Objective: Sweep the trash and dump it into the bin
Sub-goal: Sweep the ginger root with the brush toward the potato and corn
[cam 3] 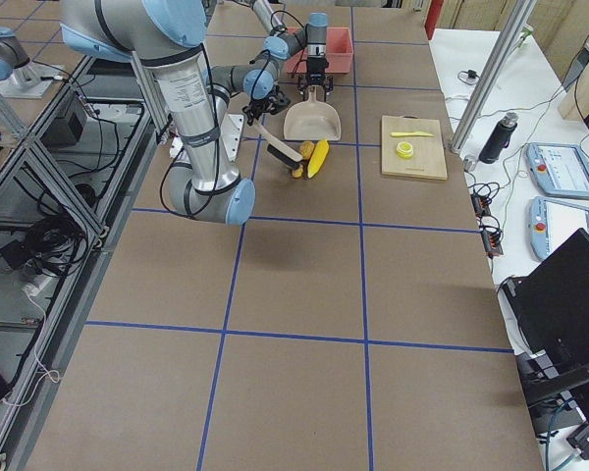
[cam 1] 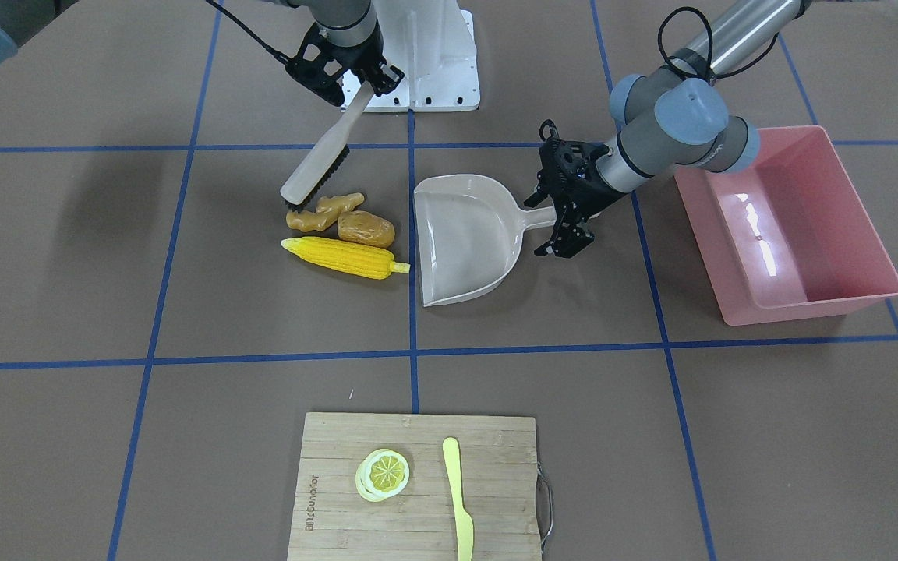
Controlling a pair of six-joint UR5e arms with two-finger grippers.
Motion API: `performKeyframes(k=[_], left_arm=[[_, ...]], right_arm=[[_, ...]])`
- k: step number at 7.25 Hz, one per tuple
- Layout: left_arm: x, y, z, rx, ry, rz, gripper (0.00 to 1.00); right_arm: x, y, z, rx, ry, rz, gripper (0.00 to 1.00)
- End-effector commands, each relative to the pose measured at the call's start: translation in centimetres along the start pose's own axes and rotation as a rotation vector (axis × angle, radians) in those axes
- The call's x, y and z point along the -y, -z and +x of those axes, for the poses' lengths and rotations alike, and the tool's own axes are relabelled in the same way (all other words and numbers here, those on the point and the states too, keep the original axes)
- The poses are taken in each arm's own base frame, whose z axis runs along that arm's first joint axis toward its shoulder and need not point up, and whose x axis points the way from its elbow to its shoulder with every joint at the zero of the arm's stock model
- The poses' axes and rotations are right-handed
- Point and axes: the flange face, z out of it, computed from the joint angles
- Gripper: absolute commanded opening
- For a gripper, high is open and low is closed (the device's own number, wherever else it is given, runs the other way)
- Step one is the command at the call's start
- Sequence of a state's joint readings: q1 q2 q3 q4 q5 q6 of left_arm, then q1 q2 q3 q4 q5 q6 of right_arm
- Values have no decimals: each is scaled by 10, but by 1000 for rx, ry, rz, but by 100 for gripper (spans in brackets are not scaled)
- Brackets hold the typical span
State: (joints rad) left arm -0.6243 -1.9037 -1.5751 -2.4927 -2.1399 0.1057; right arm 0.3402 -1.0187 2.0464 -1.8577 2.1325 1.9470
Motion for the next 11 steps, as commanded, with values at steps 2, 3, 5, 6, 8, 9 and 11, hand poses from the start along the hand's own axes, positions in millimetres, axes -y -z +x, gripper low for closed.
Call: performKeyframes(k=[2,3,5,6,8,9,11], left_arm=[[0,0,0,0,1,0,93],[0,0,0,0,1,0,93],[0,0,0,0,1,0,93],[1,-1,0,-1,1,0,93],[0,0,0,0,0,0,93],[1,-1,0,-1,1,0,93],[0,-2,0,-2,2,-2,93]], right_arm=[[47,19,68,-47,142,52,0],[39,8,69,-60,218,76,0],[22,-23,82,-105,327,107,0],[23,-41,86,-133,376,152,0],[20,-42,78,-125,379,157,0],[18,-49,66,-130,376,158,0],[24,-52,45,-118,369,168,0]])
